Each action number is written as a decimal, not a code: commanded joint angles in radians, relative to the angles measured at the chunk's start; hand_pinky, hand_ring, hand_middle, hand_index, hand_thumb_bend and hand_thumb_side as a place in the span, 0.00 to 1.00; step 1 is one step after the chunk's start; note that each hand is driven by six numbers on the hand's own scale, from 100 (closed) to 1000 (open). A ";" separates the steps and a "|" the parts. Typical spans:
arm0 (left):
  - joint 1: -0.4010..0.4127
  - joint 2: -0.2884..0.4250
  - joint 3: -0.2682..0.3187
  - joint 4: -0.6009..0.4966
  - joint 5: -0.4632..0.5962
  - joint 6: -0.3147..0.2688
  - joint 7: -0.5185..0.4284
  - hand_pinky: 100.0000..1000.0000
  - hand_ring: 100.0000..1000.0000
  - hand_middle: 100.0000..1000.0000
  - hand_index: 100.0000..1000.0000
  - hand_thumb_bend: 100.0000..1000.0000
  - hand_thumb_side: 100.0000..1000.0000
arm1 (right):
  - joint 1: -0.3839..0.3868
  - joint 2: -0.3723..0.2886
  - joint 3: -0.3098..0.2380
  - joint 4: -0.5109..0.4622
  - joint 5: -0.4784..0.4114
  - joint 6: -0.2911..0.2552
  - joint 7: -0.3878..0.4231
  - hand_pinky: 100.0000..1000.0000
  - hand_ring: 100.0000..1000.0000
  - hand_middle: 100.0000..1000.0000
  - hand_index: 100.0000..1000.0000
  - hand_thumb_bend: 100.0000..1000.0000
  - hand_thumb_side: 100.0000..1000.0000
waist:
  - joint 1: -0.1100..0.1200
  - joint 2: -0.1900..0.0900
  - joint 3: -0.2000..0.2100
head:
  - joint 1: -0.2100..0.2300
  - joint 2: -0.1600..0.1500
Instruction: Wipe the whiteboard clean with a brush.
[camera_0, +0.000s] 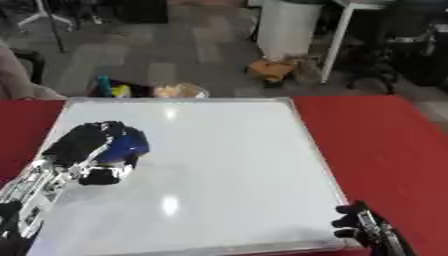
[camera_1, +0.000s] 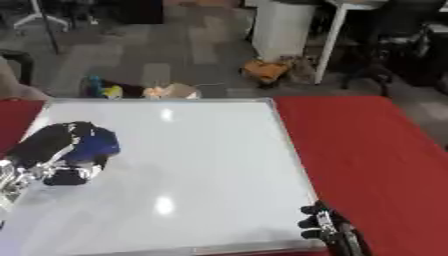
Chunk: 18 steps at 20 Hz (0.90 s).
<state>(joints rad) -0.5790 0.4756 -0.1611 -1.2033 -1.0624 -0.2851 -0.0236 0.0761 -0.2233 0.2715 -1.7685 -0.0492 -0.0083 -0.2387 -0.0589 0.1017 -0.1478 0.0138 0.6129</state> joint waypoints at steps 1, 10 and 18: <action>-0.032 0.024 0.025 0.025 -0.018 0.020 0.009 0.53 0.54 0.62 0.84 0.05 0.39 | -0.004 -0.005 -0.007 -0.015 -0.002 0.000 -0.001 0.55 0.59 0.42 0.64 0.00 0.87 | 0.001 -0.010 -0.002 | -0.004 -0.009; -0.039 0.020 0.058 0.118 -0.067 0.060 0.049 0.53 0.54 0.62 0.84 0.05 0.40 | -0.004 -0.003 -0.006 -0.015 0.000 0.001 0.000 0.55 0.59 0.42 0.64 0.00 0.87 | -0.001 -0.006 -0.003 | -0.005 -0.011; -0.041 0.015 0.072 0.172 -0.091 0.088 0.074 0.53 0.55 0.62 0.84 0.04 0.41 | -0.004 -0.001 -0.005 -0.015 0.001 0.001 0.000 0.55 0.59 0.42 0.64 0.00 0.87 | -0.004 -0.003 -0.003 | -0.005 -0.013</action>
<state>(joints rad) -0.5986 0.4744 -0.1013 -1.0262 -1.1481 -0.2018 0.0455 0.0789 -0.2167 0.2715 -1.7685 -0.0492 -0.0082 -0.2386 -0.0650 0.1074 -0.1499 0.0095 0.6098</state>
